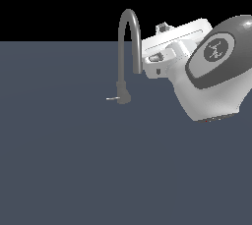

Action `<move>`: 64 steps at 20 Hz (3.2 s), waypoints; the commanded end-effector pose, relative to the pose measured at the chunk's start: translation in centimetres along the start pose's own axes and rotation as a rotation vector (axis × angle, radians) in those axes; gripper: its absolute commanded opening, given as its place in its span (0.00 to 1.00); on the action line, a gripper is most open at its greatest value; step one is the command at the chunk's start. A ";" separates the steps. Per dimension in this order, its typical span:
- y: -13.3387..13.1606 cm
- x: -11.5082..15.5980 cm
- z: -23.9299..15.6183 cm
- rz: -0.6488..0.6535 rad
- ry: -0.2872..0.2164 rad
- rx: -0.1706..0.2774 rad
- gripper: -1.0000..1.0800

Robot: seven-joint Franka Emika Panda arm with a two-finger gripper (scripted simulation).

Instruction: Turn on the faucet by rotating a designated handle.

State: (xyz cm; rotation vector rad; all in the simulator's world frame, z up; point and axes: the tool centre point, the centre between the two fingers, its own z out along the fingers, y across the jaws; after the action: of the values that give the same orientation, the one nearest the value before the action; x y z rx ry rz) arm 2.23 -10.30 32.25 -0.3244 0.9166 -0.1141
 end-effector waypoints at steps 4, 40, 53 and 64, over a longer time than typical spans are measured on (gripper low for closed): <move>4.5 6.4 -3.8 0.110 0.198 0.027 0.00; 21.9 13.5 -13.5 0.374 0.587 -0.083 0.00; 22.2 11.8 -12.8 0.380 0.597 -0.088 0.00; 21.5 10.1 -11.5 0.379 0.606 -0.085 0.00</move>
State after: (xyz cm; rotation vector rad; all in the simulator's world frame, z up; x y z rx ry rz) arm -1.72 5.29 10.47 -0.1864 1.5777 0.1923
